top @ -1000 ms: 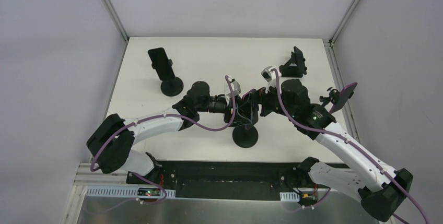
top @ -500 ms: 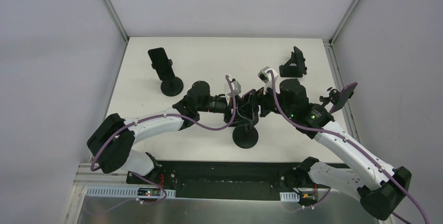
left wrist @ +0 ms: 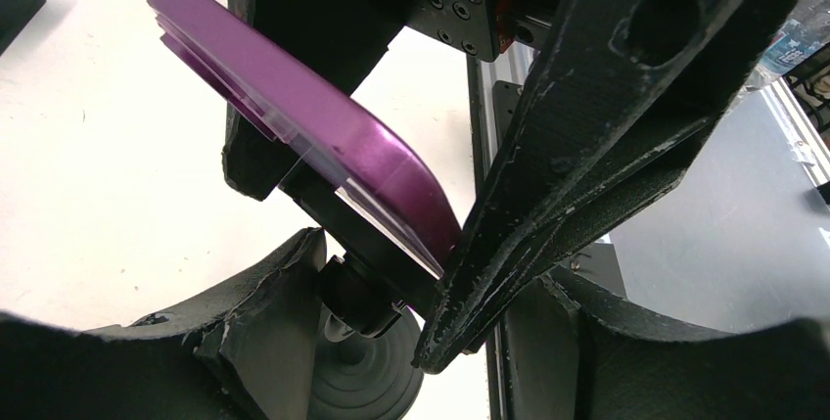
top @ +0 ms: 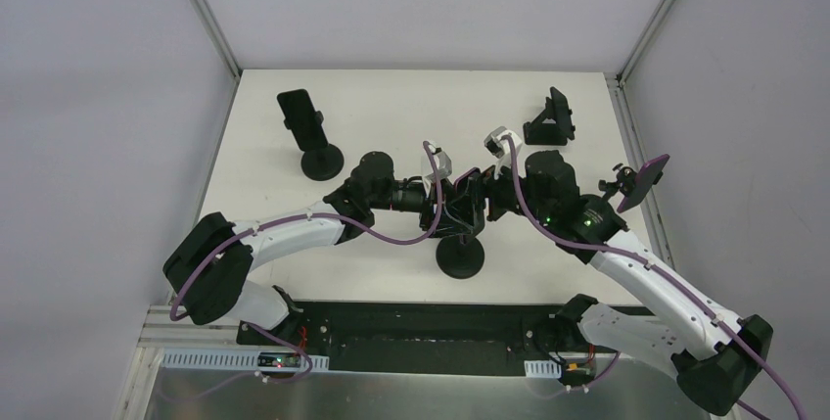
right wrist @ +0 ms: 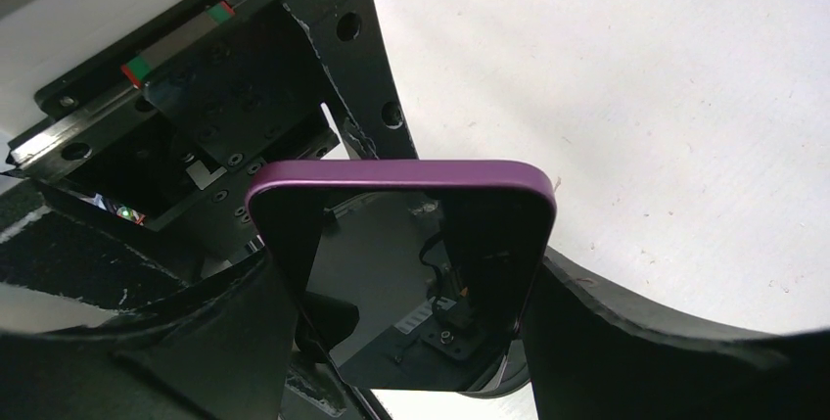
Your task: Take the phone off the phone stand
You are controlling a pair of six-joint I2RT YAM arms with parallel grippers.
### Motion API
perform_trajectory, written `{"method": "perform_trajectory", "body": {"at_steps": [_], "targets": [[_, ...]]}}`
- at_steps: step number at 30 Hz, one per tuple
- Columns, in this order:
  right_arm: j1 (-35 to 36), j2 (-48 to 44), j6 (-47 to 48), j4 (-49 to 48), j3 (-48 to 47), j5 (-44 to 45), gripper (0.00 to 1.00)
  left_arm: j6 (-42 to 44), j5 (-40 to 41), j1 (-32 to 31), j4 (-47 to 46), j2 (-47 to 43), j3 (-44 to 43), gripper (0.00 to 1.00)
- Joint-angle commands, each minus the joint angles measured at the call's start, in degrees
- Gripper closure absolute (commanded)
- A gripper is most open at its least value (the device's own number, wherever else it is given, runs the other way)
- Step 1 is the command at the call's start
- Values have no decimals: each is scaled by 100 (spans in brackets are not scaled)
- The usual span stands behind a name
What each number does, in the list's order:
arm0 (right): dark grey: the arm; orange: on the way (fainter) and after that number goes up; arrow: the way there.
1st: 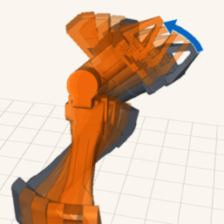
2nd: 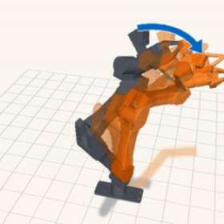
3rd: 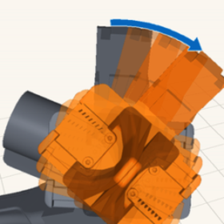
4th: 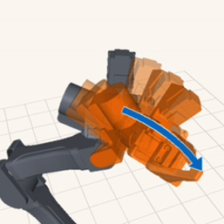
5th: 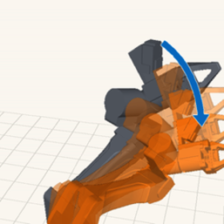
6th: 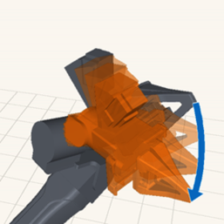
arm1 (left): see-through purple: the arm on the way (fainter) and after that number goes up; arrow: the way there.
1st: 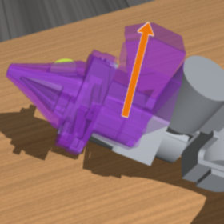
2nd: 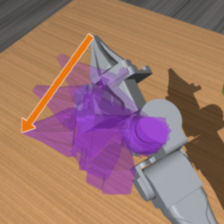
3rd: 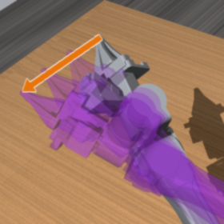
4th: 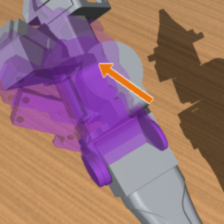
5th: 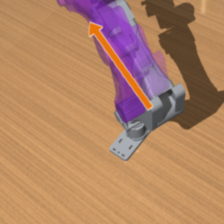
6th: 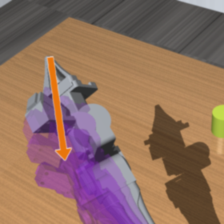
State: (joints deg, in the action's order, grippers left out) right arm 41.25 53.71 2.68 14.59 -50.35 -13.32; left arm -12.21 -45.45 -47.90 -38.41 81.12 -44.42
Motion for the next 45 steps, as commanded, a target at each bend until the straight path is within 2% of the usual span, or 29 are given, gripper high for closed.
{"method": "perform_trajectory", "body": {"at_steps": [1,3,6,11,19,35,45], "targets": [[42,-149,206,-262,83,-10,100,-251,-275,32,695,62,155,100],[41,-53,198,-165,40,154,100,-260,-280,45,695,74,153,100],[46,104,463,179,-142,-92,100,-265,-271,63,695,62,153,100],[45,78,459,-48,-43,-11,100,-292,-259,99,695,58,145,100],[41,171,111,-332,-30,740,100,-282,-255,99,699,1,138,100],[41,235,435,-493,128,409,100,-335,-254,103,721,-54,104,100],[32,394,715,-160,-44,-34,100,-344,-254,103,752,-100,96,100]]}}
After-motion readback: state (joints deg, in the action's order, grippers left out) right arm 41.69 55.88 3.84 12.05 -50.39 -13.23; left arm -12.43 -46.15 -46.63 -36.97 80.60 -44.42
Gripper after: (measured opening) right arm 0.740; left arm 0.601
